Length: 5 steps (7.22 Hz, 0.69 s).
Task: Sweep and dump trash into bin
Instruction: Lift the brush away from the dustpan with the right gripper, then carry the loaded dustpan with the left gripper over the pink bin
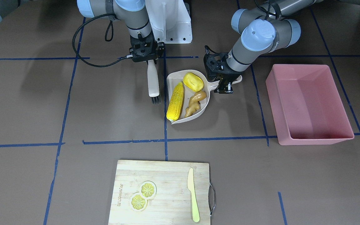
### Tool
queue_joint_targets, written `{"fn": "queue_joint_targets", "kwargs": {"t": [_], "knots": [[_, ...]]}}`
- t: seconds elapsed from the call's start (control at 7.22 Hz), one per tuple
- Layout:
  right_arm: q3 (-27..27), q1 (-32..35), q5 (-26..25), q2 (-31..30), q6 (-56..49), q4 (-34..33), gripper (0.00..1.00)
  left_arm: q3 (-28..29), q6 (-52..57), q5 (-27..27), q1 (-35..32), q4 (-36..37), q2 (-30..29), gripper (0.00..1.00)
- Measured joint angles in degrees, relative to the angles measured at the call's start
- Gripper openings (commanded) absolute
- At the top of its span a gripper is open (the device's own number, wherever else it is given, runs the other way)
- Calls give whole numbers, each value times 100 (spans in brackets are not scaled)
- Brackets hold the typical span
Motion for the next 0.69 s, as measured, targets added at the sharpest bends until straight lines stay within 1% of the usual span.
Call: {"fn": "queue_joint_targets", "kwargs": {"t": [0.42, 0.69], "knots": [[48, 88, -13, -207, -246, -32, 0, 78, -318, -17, -18, -992, 282, 0], [184, 167, 0, -441, -508, -27, 0, 87, -406, -224, -123, -1338, 373, 0]]}}
